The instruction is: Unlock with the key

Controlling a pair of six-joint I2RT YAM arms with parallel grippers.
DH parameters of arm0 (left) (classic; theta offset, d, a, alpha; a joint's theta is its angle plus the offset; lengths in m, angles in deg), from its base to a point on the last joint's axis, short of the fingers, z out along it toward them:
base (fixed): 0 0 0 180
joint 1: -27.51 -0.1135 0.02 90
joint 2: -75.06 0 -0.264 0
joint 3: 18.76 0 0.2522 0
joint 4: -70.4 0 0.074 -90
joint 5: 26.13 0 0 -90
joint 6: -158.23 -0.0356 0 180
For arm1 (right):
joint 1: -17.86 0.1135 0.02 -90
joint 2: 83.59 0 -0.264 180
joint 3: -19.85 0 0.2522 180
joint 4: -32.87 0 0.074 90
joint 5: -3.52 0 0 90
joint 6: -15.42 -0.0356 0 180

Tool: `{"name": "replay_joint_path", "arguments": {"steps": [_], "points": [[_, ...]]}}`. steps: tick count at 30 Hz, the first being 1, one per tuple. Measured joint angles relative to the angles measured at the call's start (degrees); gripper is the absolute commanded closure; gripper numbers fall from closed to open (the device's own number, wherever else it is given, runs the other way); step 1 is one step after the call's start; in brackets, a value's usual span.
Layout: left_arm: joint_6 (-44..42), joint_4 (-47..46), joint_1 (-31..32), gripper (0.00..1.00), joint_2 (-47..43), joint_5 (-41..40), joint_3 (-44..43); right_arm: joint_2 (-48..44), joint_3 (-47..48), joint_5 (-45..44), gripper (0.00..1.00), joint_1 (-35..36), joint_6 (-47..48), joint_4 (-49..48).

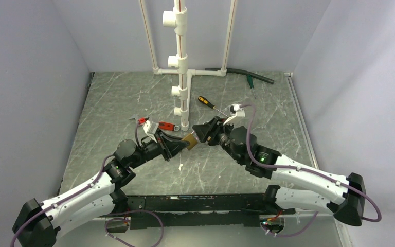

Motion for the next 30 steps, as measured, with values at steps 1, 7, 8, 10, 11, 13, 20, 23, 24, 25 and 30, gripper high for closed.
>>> {"name": "replay_joint_path", "arguments": {"steps": [1, 7, 8, 10, 11, 13, 20, 23, 24, 25, 30], "points": [[1.11, -0.66, 0.0, 1.0, 0.0, 0.11, 0.0, -1.22, -1.18, 1.4, 0.48, -0.04, 2.27, -1.9], [5.88, -4.46, -0.02, 1.0, -0.02, 2.91, -0.87, -6.67, -5.25, 10.05, 0.48, -0.13, 11.37, -10.97], [6.64, -5.6, -0.02, 1.0, -0.07, 3.32, -0.92, -7.37, -5.46, 11.69, 0.48, -0.15, 12.55, -11.93], [8.15, -7.58, -0.02, 1.0, -0.13, 4.2, -0.92, -8.13, -5.57, 14.16, 0.48, -0.17, 14.21, -13.27], [9.03, -8.83, -0.02, 1.0, -0.13, 4.74, -0.92, -8.52, -5.64, 15.61, 0.48, -0.17, 15.02, -13.81], [10.91, -11.67, -0.02, 1.0, 0.0, 6.19, -0.92, -9.22, -5.79, 18.73, 0.47, -0.17, 16.65, -14.99], [16.96, -20.55, -0.02, 1.0, 3.28, 11.93, -1.11, -11.96, -7.96, 28.76, 0.39, -0.17, 22.51, -18.16], [19.39, -22.77, -0.02, 1.0, 5.38, 14.34, -1.84, -13.55, -8.59, 32.2, 0.36, -0.17, 25.24, -18.23], [20.24, -23.61, -0.02, 1.0, 5.97, 15.26, -2.12, -13.86, -8.59, 32.87, 0.36, -0.17, 25.83, -18.29], [20.87, -24.17, -0.02, 1.0, 6.38, 15.89, -2.43, -14.25, -8.57, 33.73, 0.35, -0.17, 26.56, -18.29], [22.08, -25.9, -0.09, 1.0, 7.69, 18.71, -4.61, -15.06, -8.41, 37.03, 0.23, -0.15, 28.98, -18.05]]}}
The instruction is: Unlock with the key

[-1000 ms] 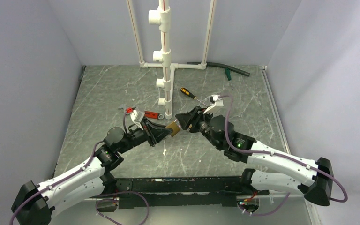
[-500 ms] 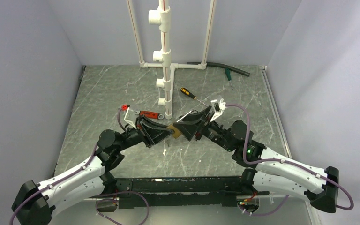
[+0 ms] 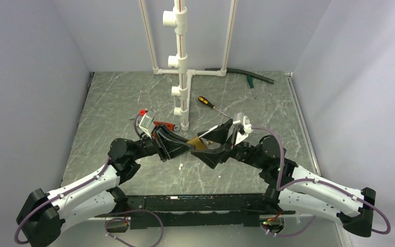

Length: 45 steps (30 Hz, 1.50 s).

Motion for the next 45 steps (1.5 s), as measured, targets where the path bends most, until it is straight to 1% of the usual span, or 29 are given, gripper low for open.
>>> {"name": "replay_joint_path", "arguments": {"steps": [3, 7, 10, 16, 18, 24, 32, 34, 37, 41, 43, 44, 45], "points": [[-2.05, 3.52, 0.02, 1.0, -1.66, 0.11, -0.46, 0.68, 1.86, -1.27, 0.21, 0.02, -0.61, 2.89], [-7.61, 12.68, -0.13, 1.0, -5.18, -0.39, -2.21, 2.01, 7.04, -5.51, 0.21, 0.07, -4.04, 8.85], [-12.17, 19.43, -0.15, 1.0, -7.23, -0.74, -4.68, 1.2, 8.09, -7.87, 0.21, 0.09, -6.69, 12.24], [-21.68, 32.02, -0.13, 1.0, -10.69, -2.67, -8.02, 0.94, 13.11, -20.68, 0.2, 0.04, -18.64, 27.85], [-24.35, 34.99, -0.13, 1.0, -11.04, -3.5, -8.26, 0.92, 14.03, -22.88, 0.2, 0.02, -21.68, 30.99], [-28.85, 39.95, -0.13, 1.0, -9.99, -4.44, -8.26, 1.44, 14.1, -25.49, 0.22, 0.02, -27.08, 33.59], [-30.29, 41.18, -0.13, 1.0, -9.33, -5.09, -8.24, 6.93, 16.26, -25.75, 0.28, 0.02, -27.96, 33.51], [-30.27, 41.22, -0.15, 1.0, -9.53, -5.09, -8.09, 7.74, 16.28, -25.79, 0.33, 0.04, -27.67, 33.31], [-30.27, 41.2, -0.15, 1.0, -9.75, -4.98, -7.65, 8.35, 16.31, -26.69, 0.49, 0.04, -26.45, 32.94], [-30.27, 41.0, -0.15, 1.0, -9.77, -4.09, -7.61, 9.49, 17.64, -28.61, 0.62, 0.02, -23.43, 33.18], [-30.27, 41.05, -0.15, 1.0, -9.88, -3.3, -7.61, 9.99, 18.64, -29.44, 0.71, 0.02, -21.62, 33.03], [-30.27, 41.05, -0.15, 1.0, -9.92, -2.86, -7.61, 10.01, 18.88, -29.7, 0.79, 0.02, -20.59, 32.83], [-30.27, 41.0, -0.15, 1.0, -9.97, -2.56, -7.61, 9.92, 18.88, -29.94, 0.83, 0.02, -19.61, 32.46]]}}
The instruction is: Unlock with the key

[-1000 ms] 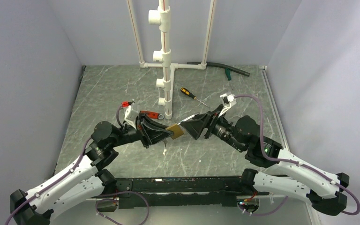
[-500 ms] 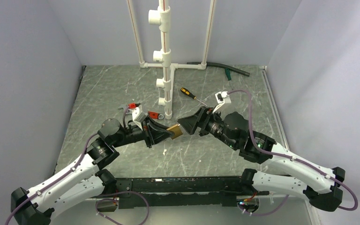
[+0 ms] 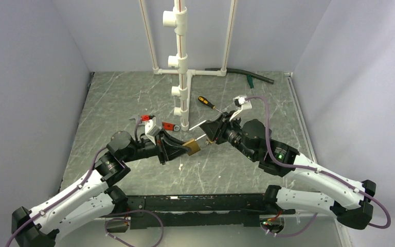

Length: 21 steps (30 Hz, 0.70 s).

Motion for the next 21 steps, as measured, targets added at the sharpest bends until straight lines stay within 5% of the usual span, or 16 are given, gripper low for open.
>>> {"name": "replay_joint_path", "arguments": {"steps": [7, 12, 17, 21], "points": [[0.02, -0.44, 0.0, 1.0, 0.07, 1.33, 0.04, -2.32, -1.99, 2.43, 1.0, 0.31, 4.52, -5.55], [-0.02, -0.61, 0.15, 0.45, 0.5, 1.51, 0.04, -4.0, -3.8, 2.95, 1.0, 0.48, 5.4, -6.88], [0.79, -0.22, 0.11, 0.03, 1.27, 0.66, 0.0, -3.28, -3.82, -2.4, 1.0, 0.17, 7.21, -1.62], [0.68, 2.05, 0.11, 0.01, 2.01, -0.57, -0.04, -1.27, -4.22, -8.22, 1.0, -0.15, 6.97, 3.06]]}}
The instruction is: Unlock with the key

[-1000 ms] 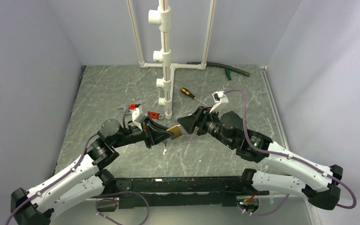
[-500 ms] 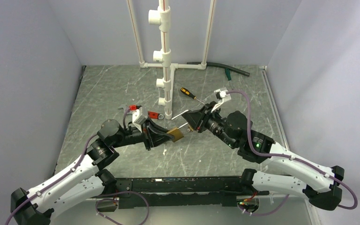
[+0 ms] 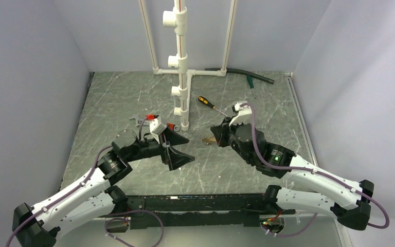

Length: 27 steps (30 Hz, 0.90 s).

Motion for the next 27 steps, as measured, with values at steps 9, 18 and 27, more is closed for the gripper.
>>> {"name": "replay_joint_path", "arguments": {"steps": [9, 18, 27], "points": [[-0.04, 11.98, 0.0, 0.01, -1.53, -9.75, -1.01, 0.9, -1.6, -4.37, 1.0, -0.11, -4.85, 6.97], [0.35, 32.35, 0.0, 0.03, -3.58, -29.99, -8.39, 7.34, -1.86, 0.09, 1.0, -0.11, -11.82, 10.05], [1.36, 41.2, 0.0, 0.03, -0.13, -39.5, -9.94, 16.72, -5.46, 5.49, 1.0, -4.76, -20.37, 11.21]]}}
